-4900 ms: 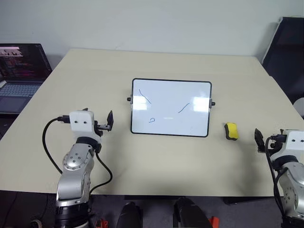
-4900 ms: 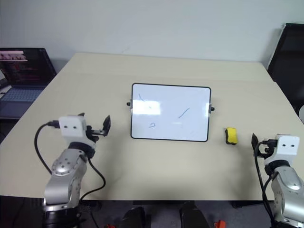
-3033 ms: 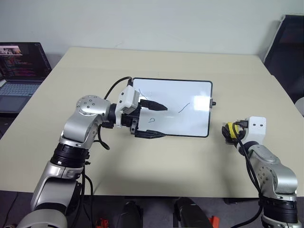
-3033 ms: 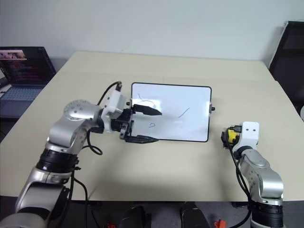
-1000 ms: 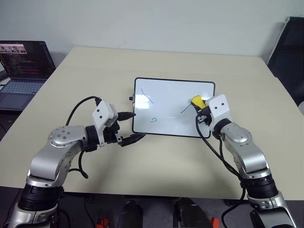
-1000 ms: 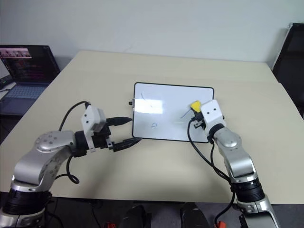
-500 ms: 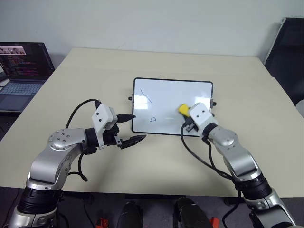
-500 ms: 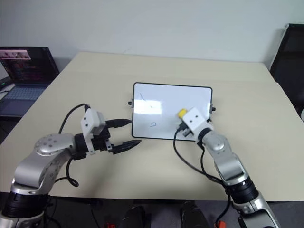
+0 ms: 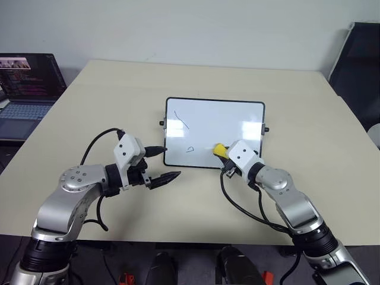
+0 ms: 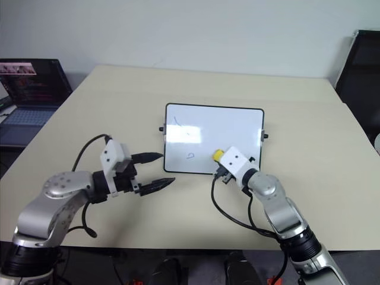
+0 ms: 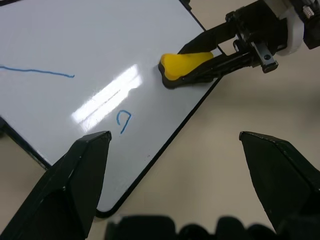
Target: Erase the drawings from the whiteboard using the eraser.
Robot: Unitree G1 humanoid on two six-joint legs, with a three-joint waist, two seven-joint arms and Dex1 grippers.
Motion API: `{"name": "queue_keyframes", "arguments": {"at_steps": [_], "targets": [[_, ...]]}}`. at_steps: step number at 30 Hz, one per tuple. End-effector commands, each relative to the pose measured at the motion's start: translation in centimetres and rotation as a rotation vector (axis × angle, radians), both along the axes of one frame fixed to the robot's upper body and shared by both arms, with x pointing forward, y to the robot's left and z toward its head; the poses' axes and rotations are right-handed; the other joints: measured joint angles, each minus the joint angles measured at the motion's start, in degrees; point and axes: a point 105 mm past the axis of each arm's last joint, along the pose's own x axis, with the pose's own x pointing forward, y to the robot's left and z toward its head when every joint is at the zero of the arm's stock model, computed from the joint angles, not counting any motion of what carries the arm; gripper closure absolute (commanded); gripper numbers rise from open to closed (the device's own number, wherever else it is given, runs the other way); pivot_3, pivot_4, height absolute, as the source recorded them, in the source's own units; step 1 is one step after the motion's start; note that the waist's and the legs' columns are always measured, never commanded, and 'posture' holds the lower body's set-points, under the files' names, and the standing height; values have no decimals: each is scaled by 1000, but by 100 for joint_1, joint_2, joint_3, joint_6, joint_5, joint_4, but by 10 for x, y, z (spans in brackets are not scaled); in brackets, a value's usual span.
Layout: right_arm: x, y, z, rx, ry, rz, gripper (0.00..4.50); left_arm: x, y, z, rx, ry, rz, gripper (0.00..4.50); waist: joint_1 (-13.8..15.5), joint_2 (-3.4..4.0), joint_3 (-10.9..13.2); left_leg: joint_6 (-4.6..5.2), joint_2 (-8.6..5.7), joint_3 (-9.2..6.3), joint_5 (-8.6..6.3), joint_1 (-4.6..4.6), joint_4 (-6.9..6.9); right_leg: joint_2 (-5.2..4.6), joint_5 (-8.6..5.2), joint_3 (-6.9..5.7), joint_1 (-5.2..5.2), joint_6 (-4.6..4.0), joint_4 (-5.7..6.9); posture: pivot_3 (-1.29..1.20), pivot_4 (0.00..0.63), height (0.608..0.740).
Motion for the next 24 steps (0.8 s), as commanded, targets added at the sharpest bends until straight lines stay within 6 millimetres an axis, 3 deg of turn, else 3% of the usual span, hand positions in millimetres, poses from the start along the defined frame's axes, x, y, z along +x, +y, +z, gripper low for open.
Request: {"name": "queue_keyframes", "arguments": {"at_steps": [1,4,10,16,24], "targets": [[-11,-1,24,114,-67,74,3398,0,17,11,-11,-51,66,0,4,0,0,0,0,0,0,0,0,0,0,0,0,0,0,0,150,740],[-28,-3,29,173,-47,167,3398,-2,33,5,-6,-37,127,0,10,1,1,0,1,0,-1,-1,-14,0,-7,-1,-2,-1,-4,0,150,740],[-55,-4,21,145,82,313,3398,-5,54,-8,2,-16,211,0,19,3,2,-5,2,-1,-5,-3,-23,-1,-23,-4,-5,-8,-4,0,150,740],[-55,3,12,58,67,364,3398,-7,55,-9,6,-14,248,0,16,1,3,-5,0,0,-4,-2,-17,-3,-21,-3,-5,-8,-3,0,150,740],[-48,10,19,90,37,380,3398,-8,45,6,9,-45,245,0,17,1,4,-6,0,0,-5,-3,-20,-3,-22,-4,-6,-7,-5,0,150,740]]}}
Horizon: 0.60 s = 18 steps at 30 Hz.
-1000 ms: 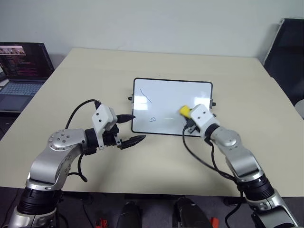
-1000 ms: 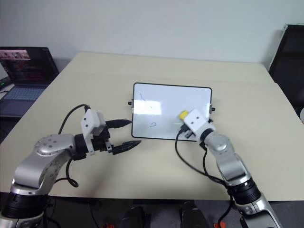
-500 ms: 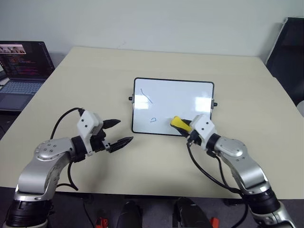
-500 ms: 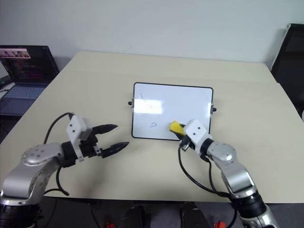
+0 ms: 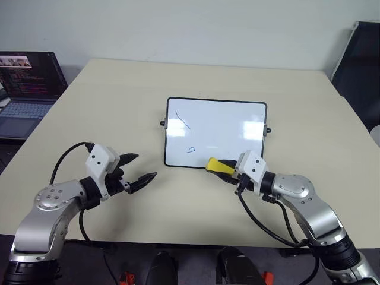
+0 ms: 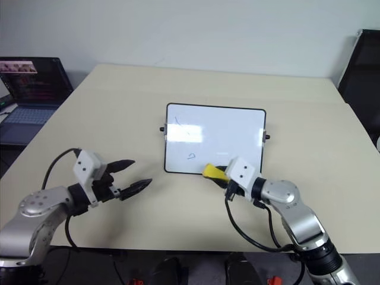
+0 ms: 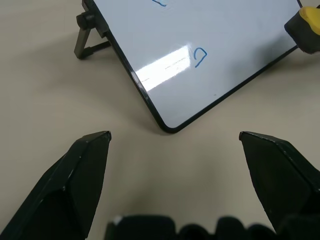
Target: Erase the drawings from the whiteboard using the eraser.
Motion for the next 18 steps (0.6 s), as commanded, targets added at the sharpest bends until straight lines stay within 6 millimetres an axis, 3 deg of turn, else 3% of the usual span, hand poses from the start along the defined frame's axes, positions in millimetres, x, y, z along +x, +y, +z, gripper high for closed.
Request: {"name": "queue_keyframes", "arguments": {"at_steps": [1,7,18], "targets": [[-1,2,11,17,-47,23,3398,-3,-5,21,17,-69,-15,0,0,0,0,0,0,0,0,0,-1,0,0,0,0,0,0,0,150,740],[0,-1,9,-12,-57,28,3398,-8,-7,17,24,-65,-27,0,0,0,0,0,0,0,0,1,0,0,0,0,0,0,0,0,150,740],[10,9,16,-35,-147,9,3398,-14,12,-6,47,-46,-48,0,-10,1,1,0,0,1,0,1,0,0,0,0,-2,-1,1,0,150,740]]}}
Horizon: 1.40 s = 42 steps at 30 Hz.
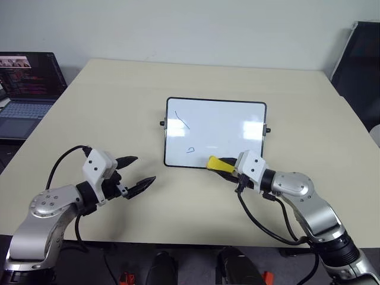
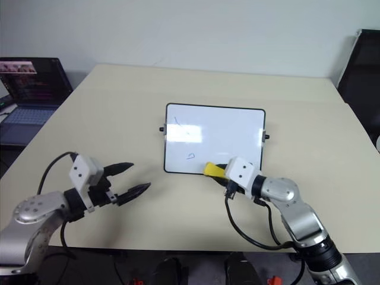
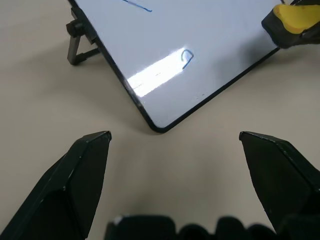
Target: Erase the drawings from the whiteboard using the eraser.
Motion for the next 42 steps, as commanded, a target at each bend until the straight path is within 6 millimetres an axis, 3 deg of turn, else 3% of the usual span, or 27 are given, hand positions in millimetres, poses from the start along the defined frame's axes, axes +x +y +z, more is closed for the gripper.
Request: {"name": "queue_keyframes", "arguments": {"at_steps": [1,6,9,13,16,21,23,29,38,42], "targets": [[7,9,15,-4,-97,3,3398,-1,5,3,31,-43,-20,0,3,0,0,0,0,0,0,0,0,0,0,0,0,0,0,0,150,740],[25,25,19,-62,-177,-20,3398,-1,8,-3,75,-42,-45,0,6,0,0,0,0,0,0,0,0,0,0,-1,-1,0,0,0,150,740],[43,48,26,-95,-225,-26,3398,-1,0,-5,97,-40,-85,0,-16,5,3,0,1,1,0,0,-1,0,0,-2,-3,-1,1,0,150,740],[58,63,27,-130,-254,-42,3398,2,-10,-2,85,-48,-105,0,-1,6,4,0,3,2,0,-1,-2,1,2,-5,-3,-3,3,0,150,740],[63,68,16,-186,-239,-35,3398,2,-13,-2,82,-48,-115,0,27,6,4,-3,3,1,-2,-5,-5,0,1,-7,-2,-4,1,0,150,740],[51,57,-25,-357,-126,35,3399,9,-8,-2,89,-47,-113,0,27,8,5,-5,5,1,-3,-1,-7,1,-4,-10,-1,-6,4,0,150,740],[55,50,-23,-363,-137,1,3399,16,-6,0,88,-49,-113,0,38,7,4,-4,4,-7,-2,0,-2,1,-4,-19,2,-6,8,0,150,740],[81,34,10,-297,-236,-166,3399,20,-8,1,82,-51,-125,0,21,7,4,0,2,-6,3,2,11,1,15,-14,5,-6,8,0,150,740],[53,40,-26,-420,-96,4,3399,19,-12,5,76,-55,-136,0,25,3,2,3,4,-7,5,2,3,1,15,-16,5,-7,6,0,150,740],[56,37,-22,-460,-139,0,3399,18,-14,5,74,-53,-138,0,23,4,2,3,4,-6,5,2,5,1,15,-16,5,-7,6,0,150,740]]}}
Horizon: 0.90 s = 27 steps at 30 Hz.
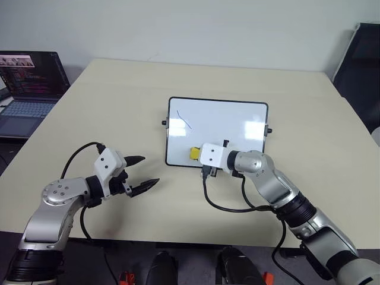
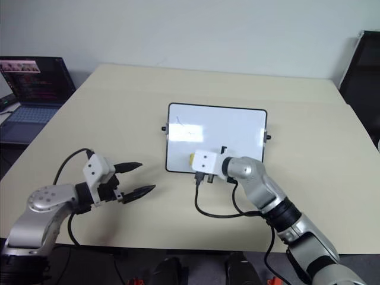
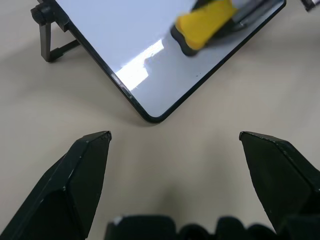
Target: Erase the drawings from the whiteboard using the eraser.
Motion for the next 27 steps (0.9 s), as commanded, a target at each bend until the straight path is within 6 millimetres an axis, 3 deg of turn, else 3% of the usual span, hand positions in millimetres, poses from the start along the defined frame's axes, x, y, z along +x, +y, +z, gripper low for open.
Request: {"name": "queue_keyframes", "arguments": {"at_steps": [1,3,5,12,19,24,27], "targets": [[16,-17,4,-44,-62,-88,3399,-1,-6,12,-3,-43,-25,0,3,0,0,0,-1,0,0,0,1,0,1,0,0,1,1,0,150,740],[32,-21,24,18,-160,-166,3399,-1,-7,12,-4,-41,-26,0,1,1,1,0,-1,0,1,0,4,-1,2,0,0,0,1,0,150,740],[38,-24,31,45,-188,-197,3400,-1,-7,12,-4,-40,-26,0,-3,1,1,0,-1,0,2,1,6,-1,11,2,-1,0,1,0,150,740],[24,-30,11,-6,-87,-144,3402,-1,-7,12,-9,-40,-22,0,13,-1,-1,2,-1,0,6,1,4,-2,11,0,0,0,-3,0,150,740],[3,-20,3,-48,-69,-23,3408,-2,-7,12,-13,-42,-16,0,-5,0,0,2,0,1,6,1,1,-1,10,1,-1,0,-3,0,150,740],[10,-35,32,144,-107,-138,3408,-4,-9,15,-23,-42,-15,0,0,1,2,1,0,1,6,0,1,-1,9,2,-2,1,-4,0,150,740],[-5,-42,54,381,8,-144,3409,-2,-6,20,-42,-60,6,0,10,1,4,1,-1,2,6,-6,0,-2,9,2,-3,1,-7,0,150,740]]}}
